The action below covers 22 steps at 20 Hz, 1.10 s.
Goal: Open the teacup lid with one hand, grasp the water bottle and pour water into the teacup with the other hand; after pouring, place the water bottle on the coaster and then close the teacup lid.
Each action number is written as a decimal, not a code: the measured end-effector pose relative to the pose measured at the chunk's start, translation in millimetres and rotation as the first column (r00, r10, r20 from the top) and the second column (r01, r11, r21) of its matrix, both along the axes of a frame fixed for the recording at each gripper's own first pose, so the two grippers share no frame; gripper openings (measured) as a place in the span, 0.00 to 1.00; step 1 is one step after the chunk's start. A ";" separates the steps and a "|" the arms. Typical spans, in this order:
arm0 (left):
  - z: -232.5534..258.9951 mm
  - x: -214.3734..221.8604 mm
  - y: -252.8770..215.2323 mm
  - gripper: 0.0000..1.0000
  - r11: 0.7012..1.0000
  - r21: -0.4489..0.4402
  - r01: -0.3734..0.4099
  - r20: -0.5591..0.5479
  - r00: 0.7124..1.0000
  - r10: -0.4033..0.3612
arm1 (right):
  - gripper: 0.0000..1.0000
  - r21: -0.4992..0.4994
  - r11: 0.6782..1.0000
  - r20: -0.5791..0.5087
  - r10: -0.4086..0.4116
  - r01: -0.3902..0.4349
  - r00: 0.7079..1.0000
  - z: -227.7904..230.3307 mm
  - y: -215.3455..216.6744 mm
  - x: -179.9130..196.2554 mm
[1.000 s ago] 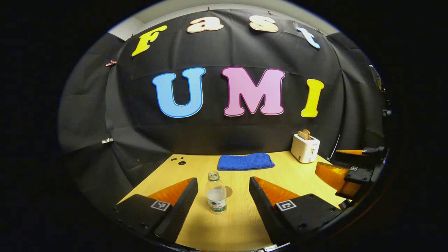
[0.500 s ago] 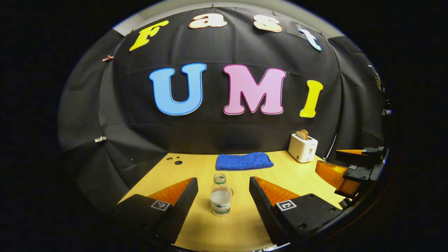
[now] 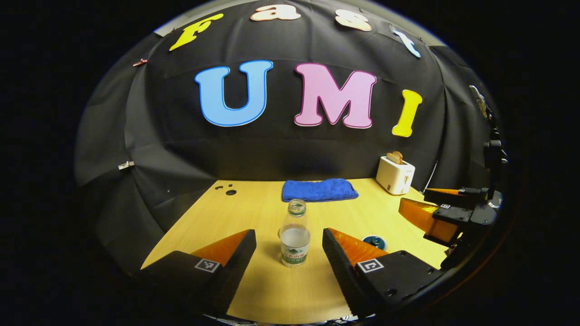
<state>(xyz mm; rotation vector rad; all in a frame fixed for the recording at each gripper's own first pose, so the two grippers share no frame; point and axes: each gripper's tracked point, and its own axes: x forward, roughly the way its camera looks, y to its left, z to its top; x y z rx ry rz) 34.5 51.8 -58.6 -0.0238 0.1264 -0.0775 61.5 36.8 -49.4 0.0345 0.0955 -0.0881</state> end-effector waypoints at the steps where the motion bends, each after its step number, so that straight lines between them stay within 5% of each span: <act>1: -4.2 1.6 -0.3 0.94 1.000 0.009 0.009 -0.007 1.000 -0.009 | 0.98 0.003 1.000 -0.004 -0.008 0.008 1.000 -6.6 -3.6 3.8; 8: -54.2 28.9 4.4 0.94 0.995 0.093 0.024 -0.025 0.999 -0.022 | 0.98 0.016 0.997 -0.067 -0.071 0.073 0.995 -85.7 -12.0 37.2; 13: -86.7 44.7 5.1 0.94 1.000 0.008 0.022 -0.030 0.999 -0.022 | 0.98 0.004 0.997 -0.041 -0.072 0.072 0.997 -115.6 -12.4 56.7; 22: -152.6 27.0 24.6 0.94 0.999 0.010 0.037 -0.091 0.995 -0.036 | 0.98 -0.053 0.998 0.020 -0.044 0.045 0.999 -140.5 -14.4 82.9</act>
